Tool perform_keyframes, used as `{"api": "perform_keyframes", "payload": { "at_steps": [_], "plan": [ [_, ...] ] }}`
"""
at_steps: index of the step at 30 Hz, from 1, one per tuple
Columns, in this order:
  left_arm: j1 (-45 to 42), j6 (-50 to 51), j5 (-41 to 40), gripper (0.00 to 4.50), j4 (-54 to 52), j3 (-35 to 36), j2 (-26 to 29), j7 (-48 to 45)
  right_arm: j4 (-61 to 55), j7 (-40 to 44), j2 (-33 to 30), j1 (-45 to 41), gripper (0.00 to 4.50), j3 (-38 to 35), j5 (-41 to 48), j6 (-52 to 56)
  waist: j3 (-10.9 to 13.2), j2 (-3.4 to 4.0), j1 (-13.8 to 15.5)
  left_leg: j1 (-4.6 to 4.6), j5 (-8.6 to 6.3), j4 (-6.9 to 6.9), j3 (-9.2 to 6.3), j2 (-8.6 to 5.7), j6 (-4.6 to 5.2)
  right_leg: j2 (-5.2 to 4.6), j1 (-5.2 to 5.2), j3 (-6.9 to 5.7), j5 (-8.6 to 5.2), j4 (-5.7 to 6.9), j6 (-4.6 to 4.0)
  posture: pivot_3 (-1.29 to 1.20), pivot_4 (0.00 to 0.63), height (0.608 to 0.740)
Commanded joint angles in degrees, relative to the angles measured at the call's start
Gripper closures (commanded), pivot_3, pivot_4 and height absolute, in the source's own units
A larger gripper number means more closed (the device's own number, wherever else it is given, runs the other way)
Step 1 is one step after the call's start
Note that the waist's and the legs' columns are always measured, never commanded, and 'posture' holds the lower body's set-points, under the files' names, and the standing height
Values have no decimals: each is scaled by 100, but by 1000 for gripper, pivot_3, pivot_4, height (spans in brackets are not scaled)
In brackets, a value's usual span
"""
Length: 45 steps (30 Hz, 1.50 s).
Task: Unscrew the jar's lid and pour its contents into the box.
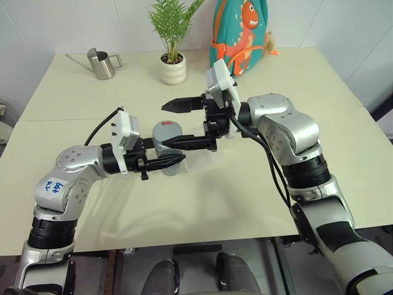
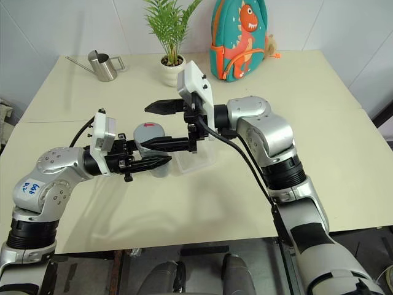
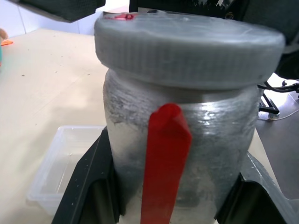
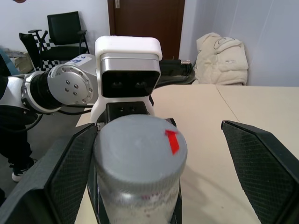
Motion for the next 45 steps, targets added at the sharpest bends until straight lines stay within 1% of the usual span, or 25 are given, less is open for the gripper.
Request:
{"api": "perform_keyframes", "payload": {
  "at_steps": [1, 10, 17, 21, 31, 42, 45],
  "plan": [
    [-37, -161, -59, 2568, -258, 104, 80, -142, 69, 40, -235, -67, 50, -320, -43, -90, 0, 0, 0, 0, 0, 0, 0, 0, 0, 0, 0, 0, 0, 0, 0, 0, 150, 740],
    [12, -146, -86, 2568, -277, 145, 131, -176, 126, 296, -391, 10, 50, -467, 61, -103, 0, 0, 3, 0, 0, 0, 3, 0, 0, -1, 0, 0, 0, -2, 0, 0, 150, 740],
    [65, -98, -100, 2568, -328, 189, 169, -210, 28, 662, -434, 35, 50, -830, 629, 252, 0, 0, 4, 1, 0, 0, 5, 2, 1, 0, 0, 0, 0, -1, 0, 0, 150, 740],
    [77, -86, -112, 2568, -333, 199, 177, -206, 40, 498, -320, -95, 50, -890, 715, 427, 0, 0, 1, 1, -1, 2, 6, 1, 1, -2, 1, 0, 0, -1, 1, 0, 150, 740],
    [12, -99, -85, 2568, -283, 105, 107, -192, -678, 102, 84, 75, 50, -148, 349, 548, 0, 0, 1, 5, -1, 0, 11, 0, 2, -5, -1, 2, 1, 1, 1, 0, 150, 740],
    [43, -137, -68, 2568, -304, 111, 66, -143, -651, 40, 160, 151, 50, -21, 293, 579, 0, 0, 3, 6, -2, 1, 11, 0, 2, -4, 0, 1, 1, 3, 1, 0, 150, 740],
    [35, -142, -68, 2568, -302, 110, 55, -127, -584, 57, 169, 143, 671, -12, 269, 534, 0, 0, -5, 6, -2, 1, 13, 1, 3, -4, -1, 2, 1, 3, 1, 0, 150, 740]
  ]
}}
